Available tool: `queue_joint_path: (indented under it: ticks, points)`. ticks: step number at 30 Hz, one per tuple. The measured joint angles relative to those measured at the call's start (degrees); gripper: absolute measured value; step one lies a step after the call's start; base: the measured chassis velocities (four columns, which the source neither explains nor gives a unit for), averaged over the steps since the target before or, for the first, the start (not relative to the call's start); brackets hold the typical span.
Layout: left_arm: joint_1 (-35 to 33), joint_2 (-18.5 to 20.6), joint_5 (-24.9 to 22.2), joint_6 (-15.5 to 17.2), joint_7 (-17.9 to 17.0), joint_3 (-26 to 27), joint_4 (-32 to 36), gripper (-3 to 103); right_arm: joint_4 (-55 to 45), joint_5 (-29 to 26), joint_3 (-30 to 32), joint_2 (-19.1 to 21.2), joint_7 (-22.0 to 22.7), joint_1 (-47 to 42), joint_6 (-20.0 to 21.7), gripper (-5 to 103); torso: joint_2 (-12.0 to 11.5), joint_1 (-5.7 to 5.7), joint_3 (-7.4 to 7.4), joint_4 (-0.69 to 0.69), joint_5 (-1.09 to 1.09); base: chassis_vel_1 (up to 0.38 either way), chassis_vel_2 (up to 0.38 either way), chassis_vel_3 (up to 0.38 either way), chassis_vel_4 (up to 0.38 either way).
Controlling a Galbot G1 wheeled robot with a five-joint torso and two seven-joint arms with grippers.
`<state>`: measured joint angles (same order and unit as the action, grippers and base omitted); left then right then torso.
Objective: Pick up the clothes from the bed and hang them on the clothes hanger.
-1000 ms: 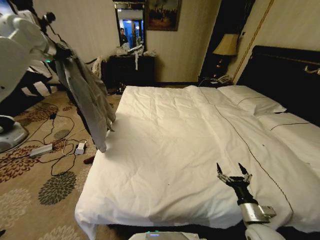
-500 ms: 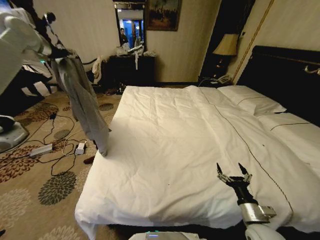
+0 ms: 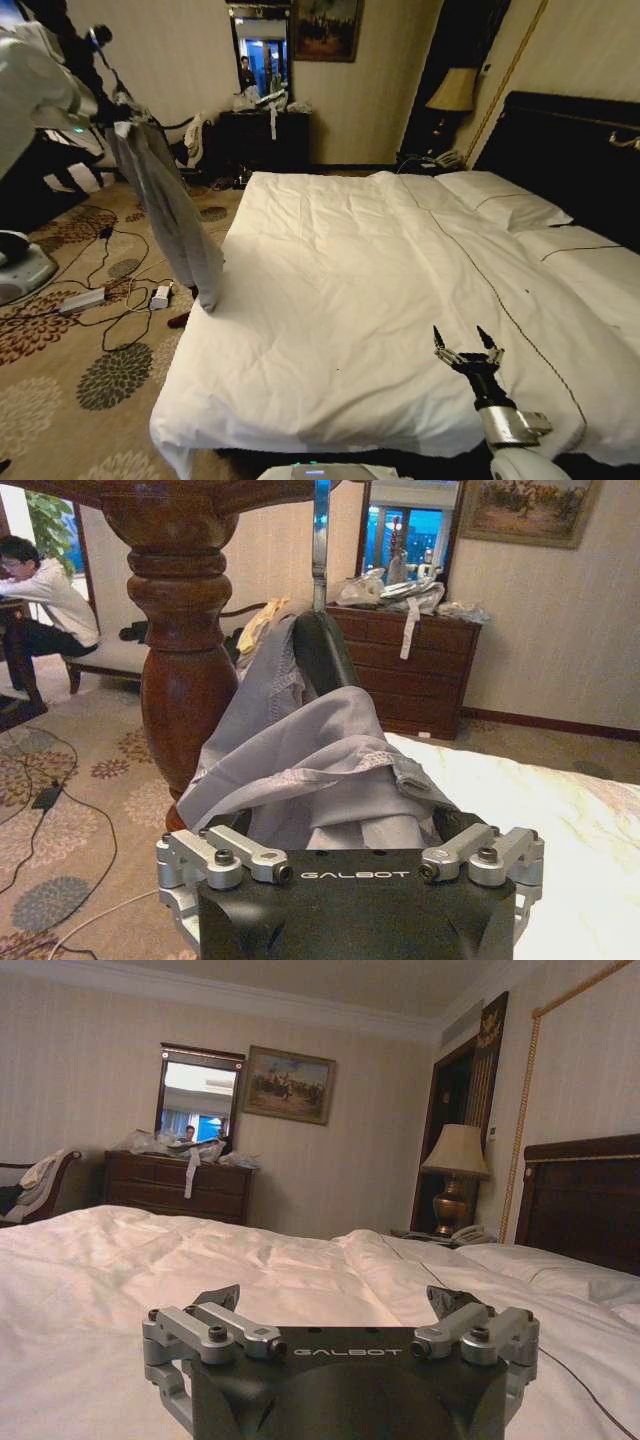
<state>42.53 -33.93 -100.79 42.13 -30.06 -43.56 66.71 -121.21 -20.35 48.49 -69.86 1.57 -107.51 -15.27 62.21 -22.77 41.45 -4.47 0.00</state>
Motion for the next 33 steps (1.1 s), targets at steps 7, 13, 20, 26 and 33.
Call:
queue_joint_path:
  ticks: [7, 13, 20, 26, 33]
  points:
    - [-1.4, 3.3, -0.2, 0.0, -0.7, 2.0, 5.9, 100, 0.0, 0.0, 0.0, 0.0, 0.0, 0.0, 0.0, 100, 0.0, 0.01, 0.00, 0.02, 0.00, 0.000, 0.000, 0.000, 0.000]
    - [-1.9, 4.9, -0.8, 0.0, -1.7, 3.4, 10.2, 100, 0.0, 0.0, 0.0, 0.0, 0.0, 0.0, 0.0, 100, 0.0, 0.00, 0.00, 0.00, 0.01, 0.000, 0.000, 0.000, 0.000]
    - [-4.3, 7.6, -1.2, 0.0, -2.1, 7.1, 15.2, 100, 0.0, 0.0, 0.0, 0.0, 0.0, 0.0, 0.0, 100, 0.0, 0.00, 0.00, 0.01, 0.00, 0.000, 0.000, 0.000, 0.000]
    - [-16.1, 12.6, -1.3, 0.0, -1.4, 20.5, 24.5, 100, 0.0, 0.0, 0.0, 0.0, 0.0, 0.0, 0.0, 100, 0.0, 0.01, -0.01, 0.02, 0.00, 0.000, 0.000, 0.000, 0.000]
    - [-25.5, 18.0, 1.2, -3.3, 3.7, 27.1, 33.6, 100, 0.0, 0.0, 0.0, 0.0, 0.0, 0.0, 0.0, 100, 0.0, 0.01, 0.00, 0.00, 0.00, 0.000, 0.000, 0.000, 0.000]
